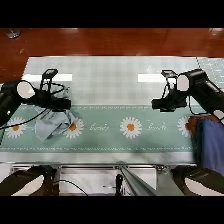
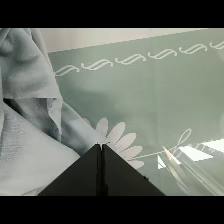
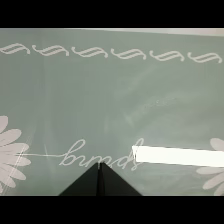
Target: Fold the shirts.
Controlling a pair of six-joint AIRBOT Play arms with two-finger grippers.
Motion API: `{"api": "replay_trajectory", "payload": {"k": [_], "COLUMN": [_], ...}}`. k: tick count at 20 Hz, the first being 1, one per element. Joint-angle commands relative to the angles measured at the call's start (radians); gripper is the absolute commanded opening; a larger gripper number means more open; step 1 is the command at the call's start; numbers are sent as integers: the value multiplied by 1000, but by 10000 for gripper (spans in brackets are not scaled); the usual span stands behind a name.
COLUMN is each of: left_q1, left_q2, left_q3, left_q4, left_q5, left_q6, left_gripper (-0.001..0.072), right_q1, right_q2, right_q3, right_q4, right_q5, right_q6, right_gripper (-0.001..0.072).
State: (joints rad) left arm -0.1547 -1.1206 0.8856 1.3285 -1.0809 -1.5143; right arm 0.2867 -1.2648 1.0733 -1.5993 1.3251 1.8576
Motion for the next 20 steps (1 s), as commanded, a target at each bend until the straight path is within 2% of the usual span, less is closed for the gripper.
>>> {"api": "replay_trajectory", "payload": {"k": [1, 9, 13, 14, 15, 16, 17, 18, 19, 20], "left_q1": [0, 0, 0, 0, 0, 1, 1, 1, 1, 1], "left_q2": [-2, -2, -2, -2, -2, -2, -2, -2, -1, 2], "left_q3": [0, 0, 0, 1, 1, 5, 17, 41, 80, 123], "left_q4": [0, 0, 1, 1, 5, 25, 65, 121, 214, 319], "left_q5": [-1, 2, 3, -6, -18, -26, -46, -73, -105, -130], "left_q6": [1, 2, 2, 2, 2, 2, -1, -3, -48, -114], "left_gripper": [24, 24, 26, 70, 267, 557, 702, 702, 702, 702], "right_q1": [1, 1, 1, 1, 1, 1, 1, 1, 1, 1], "right_q2": [-1, -1, -1, -1, -1, -1, -1, -3, -5, -9], "right_q3": [0, 0, 0, 0, 0, 0, 0, 0, 0, 0], "right_q4": [0, 0, -8, -16, -33, -42, -39, -43, -54, -84], "right_q5": [-1, -1, -87, -121, -165, -191, -212, -224, -236, -235], "right_q6": [0, 0, 0, 0, 0, 5, 28, 31, 44, 47], "right_gripper": [25, 25, 25, 25, 25, 24, 25, 30, 173, 533]}}
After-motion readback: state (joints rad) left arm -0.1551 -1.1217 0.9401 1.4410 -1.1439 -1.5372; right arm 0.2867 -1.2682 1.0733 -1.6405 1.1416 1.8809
